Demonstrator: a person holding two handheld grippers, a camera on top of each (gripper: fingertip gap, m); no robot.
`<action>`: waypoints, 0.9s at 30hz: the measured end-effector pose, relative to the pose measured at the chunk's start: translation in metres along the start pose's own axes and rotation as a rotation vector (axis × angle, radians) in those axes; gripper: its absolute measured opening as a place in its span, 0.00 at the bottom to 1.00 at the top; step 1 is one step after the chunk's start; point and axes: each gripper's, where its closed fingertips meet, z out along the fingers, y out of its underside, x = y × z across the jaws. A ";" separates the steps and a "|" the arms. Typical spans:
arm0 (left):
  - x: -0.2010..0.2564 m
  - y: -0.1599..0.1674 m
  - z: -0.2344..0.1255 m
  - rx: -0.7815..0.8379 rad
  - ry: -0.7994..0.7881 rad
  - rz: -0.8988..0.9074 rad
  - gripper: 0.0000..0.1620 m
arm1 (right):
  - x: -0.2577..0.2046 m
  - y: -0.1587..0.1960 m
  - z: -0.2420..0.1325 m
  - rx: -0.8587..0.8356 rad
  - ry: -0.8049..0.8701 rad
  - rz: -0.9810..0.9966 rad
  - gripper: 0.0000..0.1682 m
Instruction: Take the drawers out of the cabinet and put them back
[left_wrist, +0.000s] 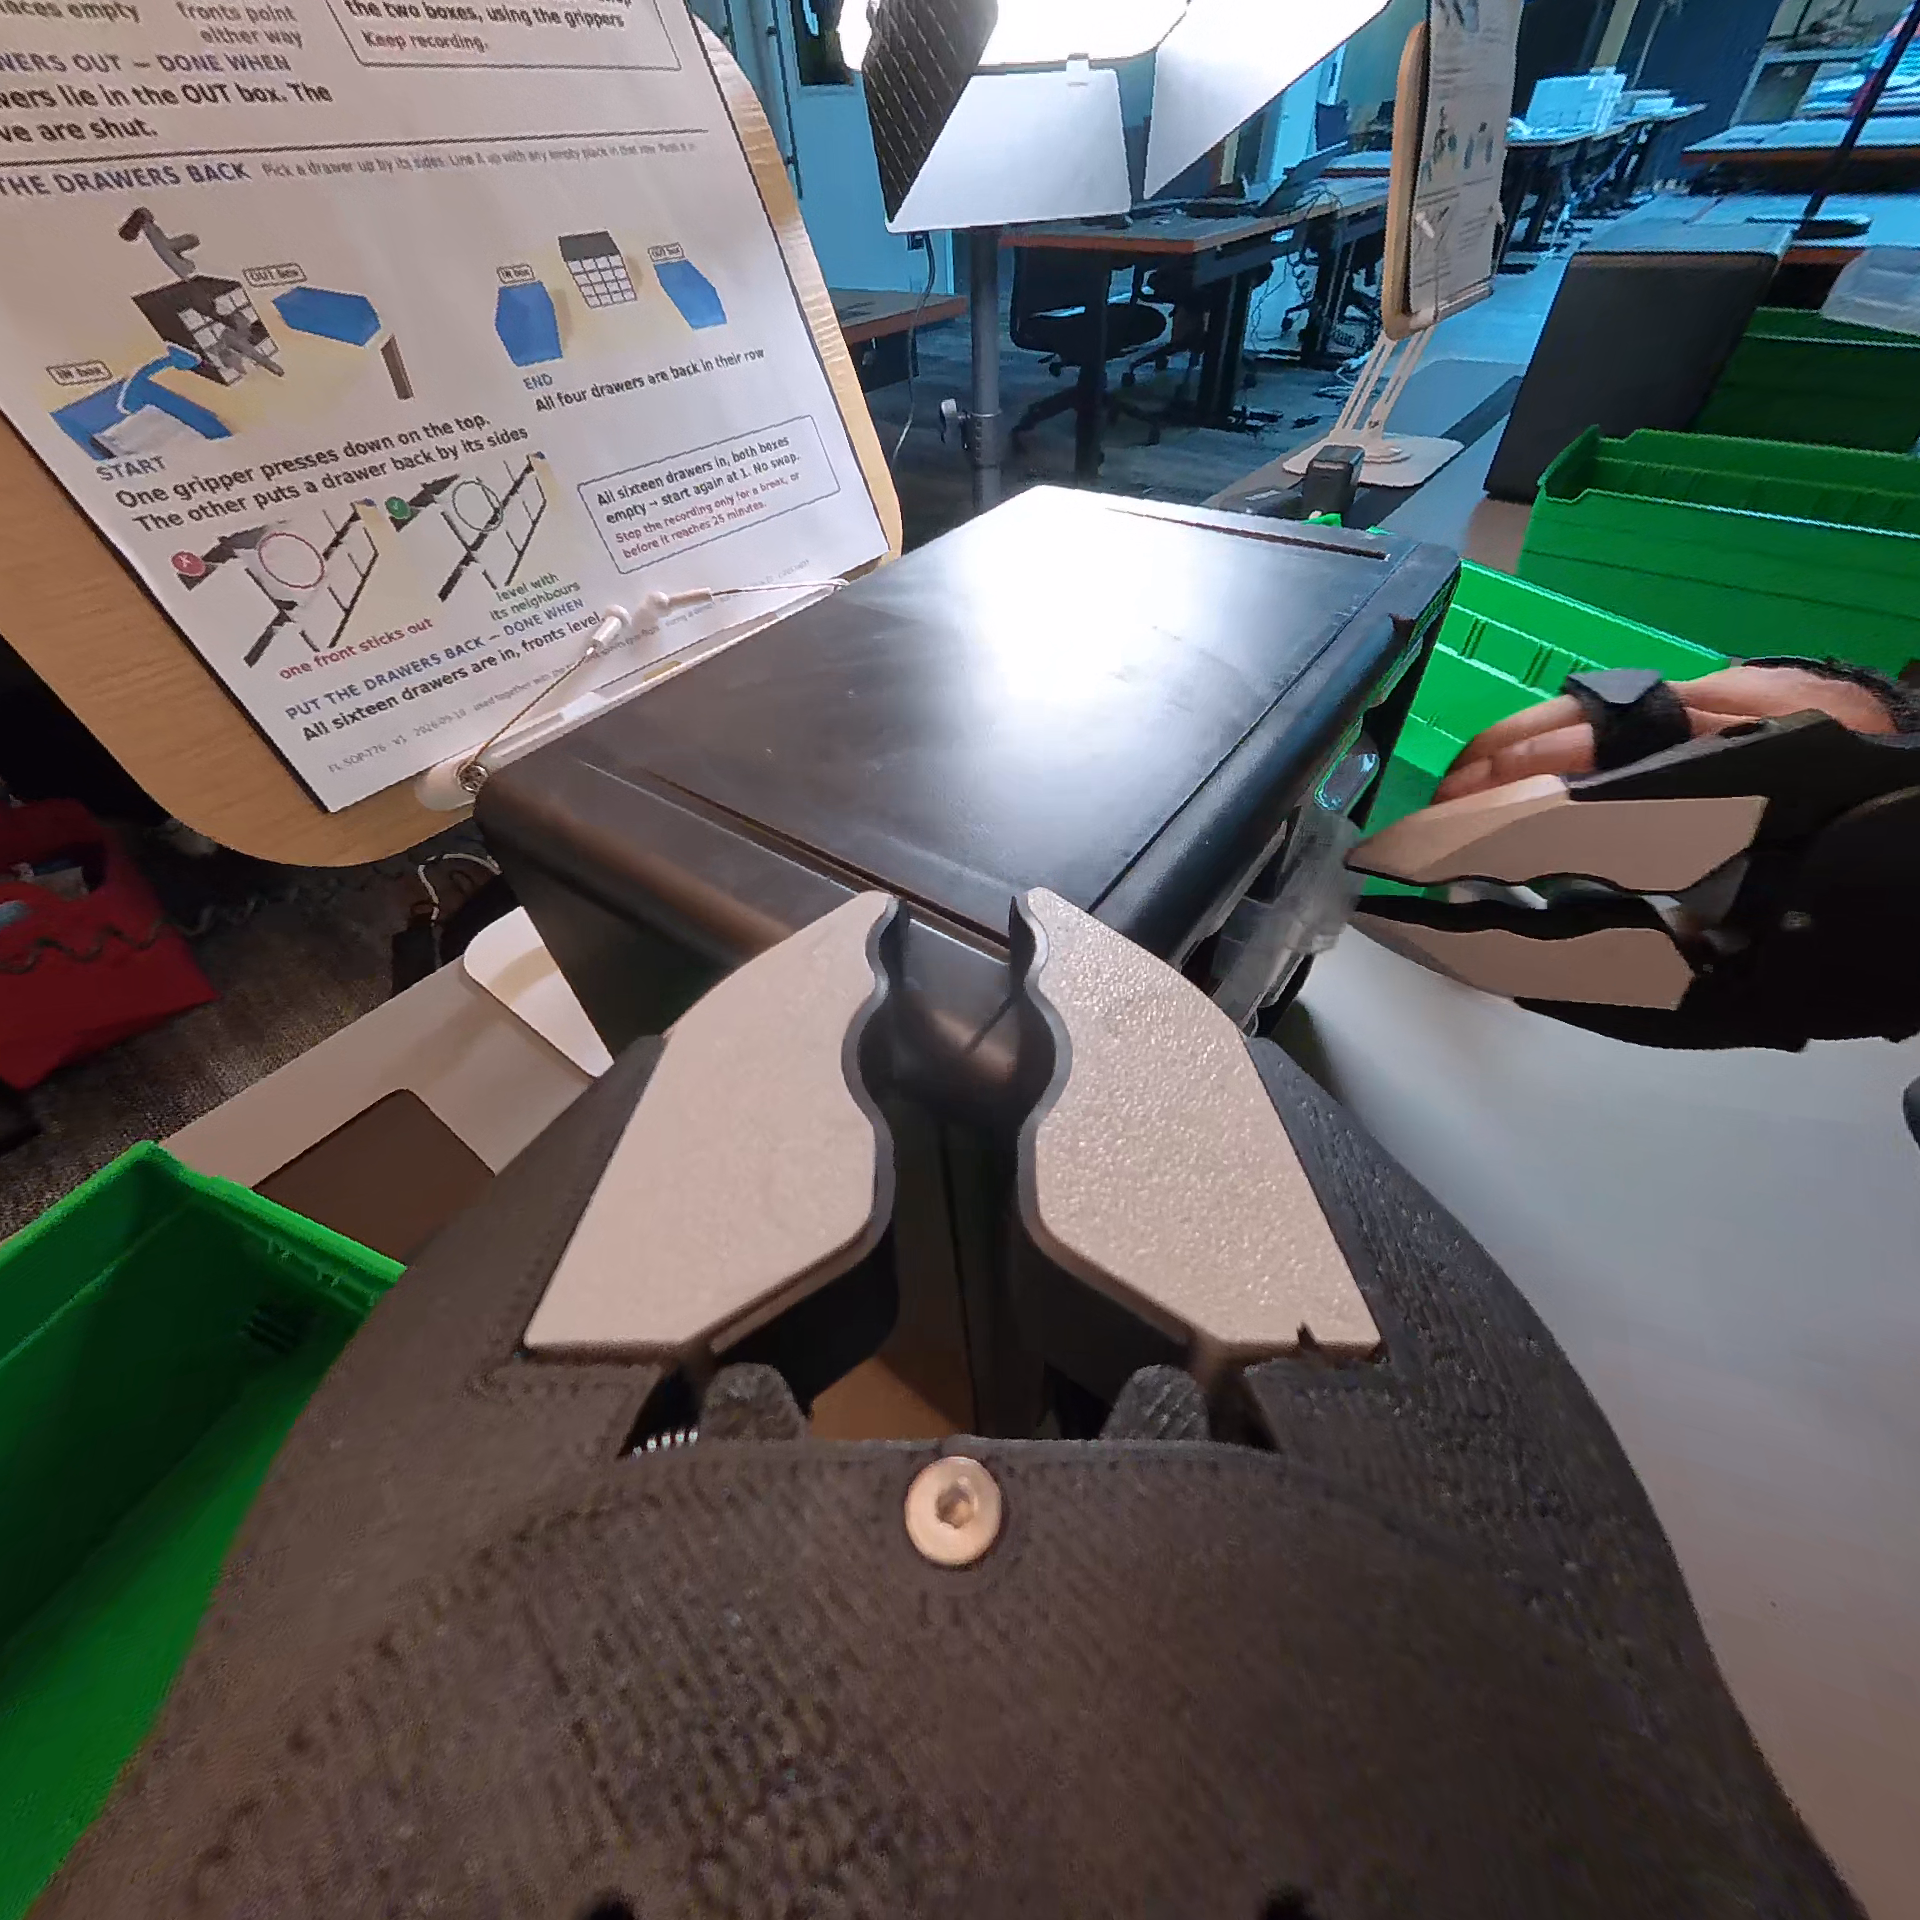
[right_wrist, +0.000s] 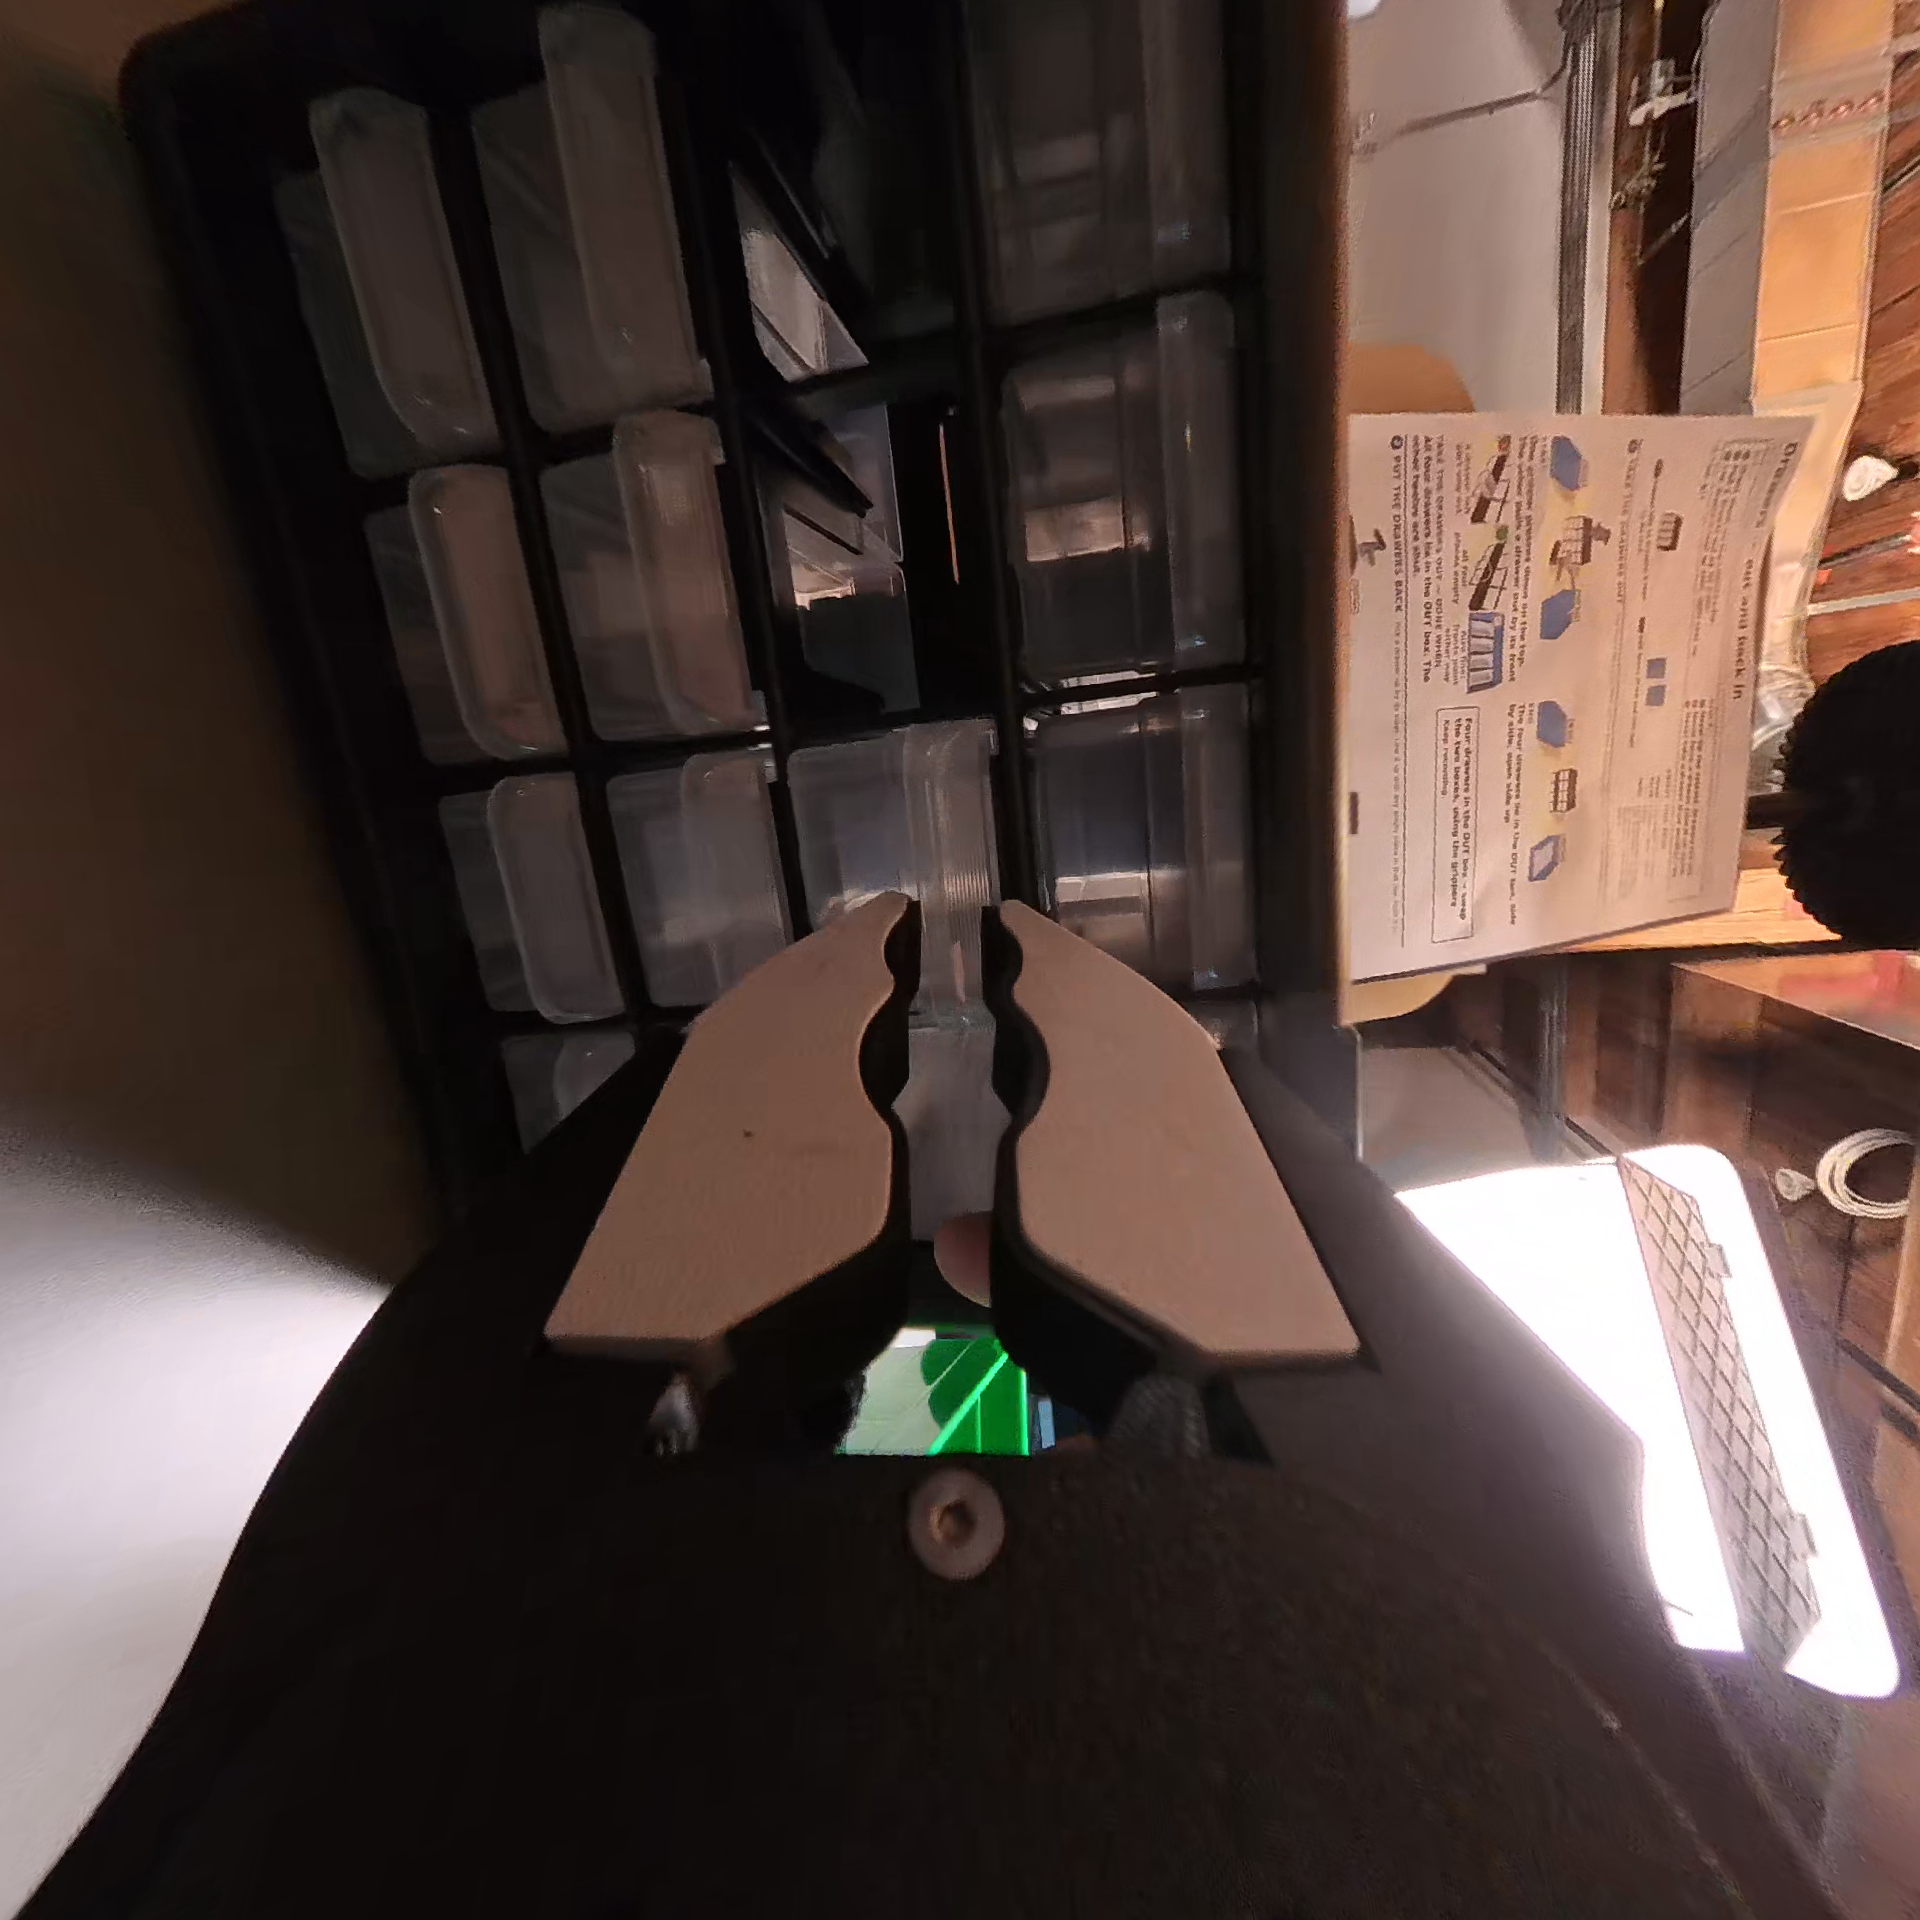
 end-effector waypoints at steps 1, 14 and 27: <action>0.000 0.000 0.001 -0.002 0.002 0.001 0.11 | -0.001 -0.003 -0.006 0.011 -0.004 -0.002 0.06; 0.002 0.000 0.007 -0.143 0.130 -0.015 0.14 | -0.009 -0.023 -0.072 0.079 -0.107 0.103 0.11; 0.003 0.000 0.010 -0.159 0.244 -0.047 0.21 | -0.031 -0.026 -0.057 0.106 -0.387 0.094 0.13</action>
